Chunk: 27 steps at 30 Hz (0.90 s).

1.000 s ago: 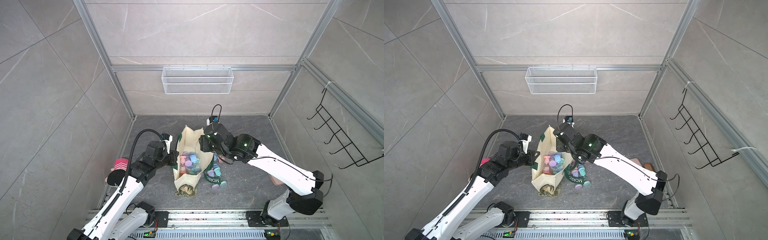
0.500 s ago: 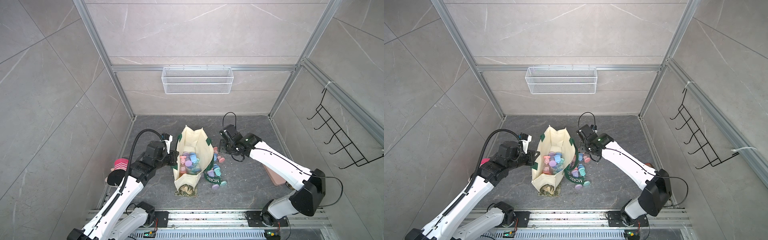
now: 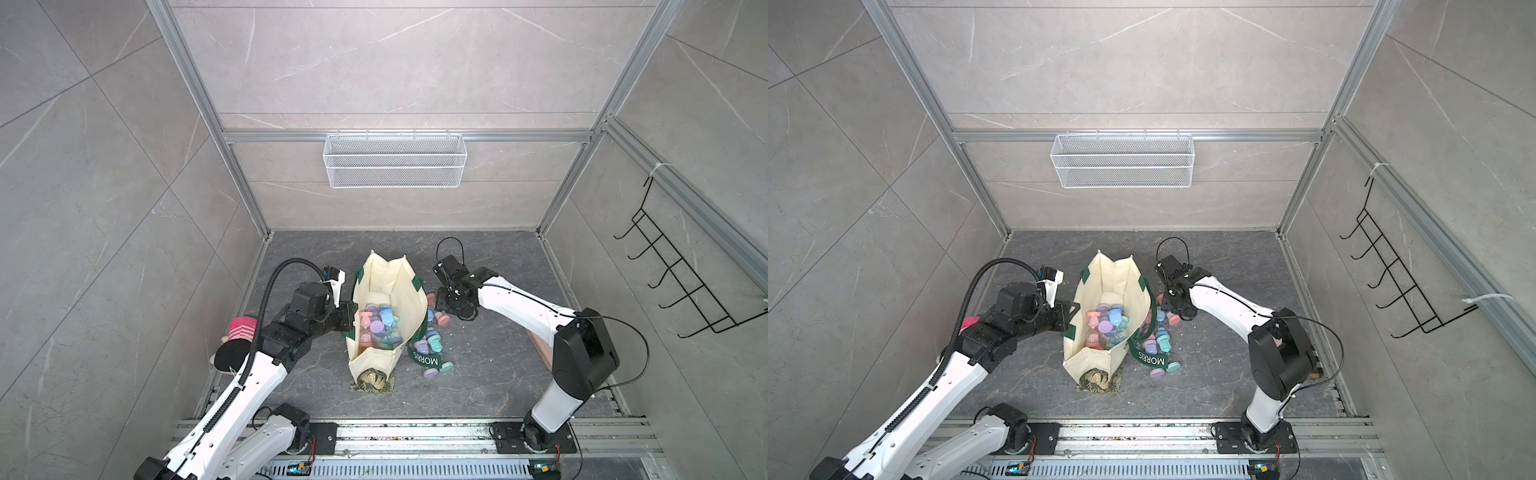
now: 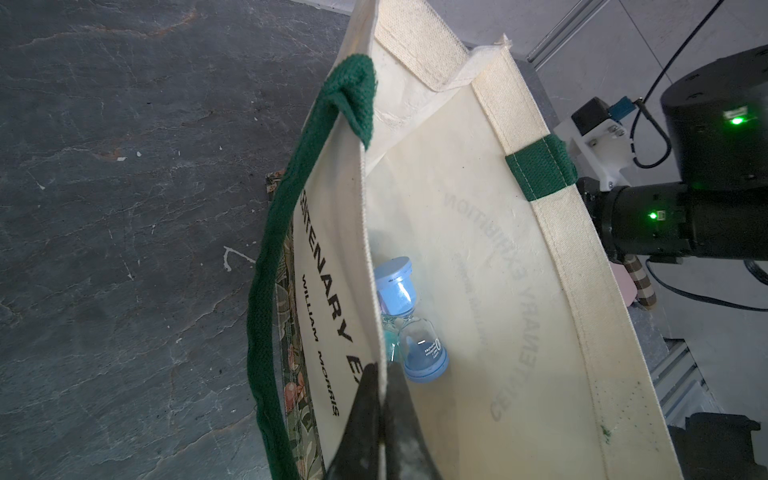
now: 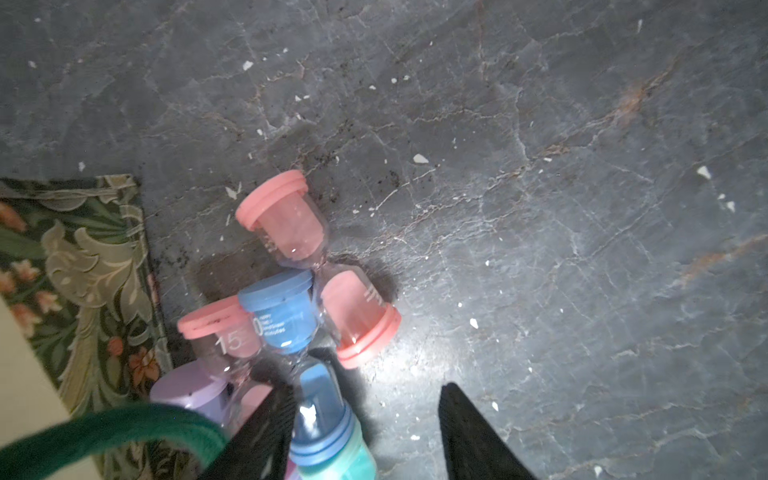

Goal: Put the hourglass into the canvas bag
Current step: Pick up the hourglass from the center of the board.

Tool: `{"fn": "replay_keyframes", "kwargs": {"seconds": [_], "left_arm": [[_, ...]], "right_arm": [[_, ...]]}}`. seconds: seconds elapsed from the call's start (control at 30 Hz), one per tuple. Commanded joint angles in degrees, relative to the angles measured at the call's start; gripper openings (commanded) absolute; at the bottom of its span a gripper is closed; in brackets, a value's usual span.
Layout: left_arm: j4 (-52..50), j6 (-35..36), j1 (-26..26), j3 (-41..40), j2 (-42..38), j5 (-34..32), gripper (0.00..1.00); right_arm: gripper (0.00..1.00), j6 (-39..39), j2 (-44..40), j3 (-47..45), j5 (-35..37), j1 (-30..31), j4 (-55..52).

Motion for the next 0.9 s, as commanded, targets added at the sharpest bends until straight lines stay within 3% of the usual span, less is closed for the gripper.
{"fn": "replay_keyframes", "kwargs": {"seconds": [0.0,0.67,0.87], "left_arm": [[1.62,0.76,-0.3,0.22,-1.14,1.12,0.0],[1.62,0.82,-0.27,0.17,-1.22,1.33,0.0],[1.61,0.74,-0.27,0.25,-0.99,1.31,0.0]], "right_arm": [[0.59,-1.17,2.78,-0.69,-1.08,-0.48,0.83],[0.6,-4.78,12.91,5.19,-0.66,-1.54,-1.25],[0.75,-7.16,12.68,6.78,0.67,-1.79,-2.27]]}}
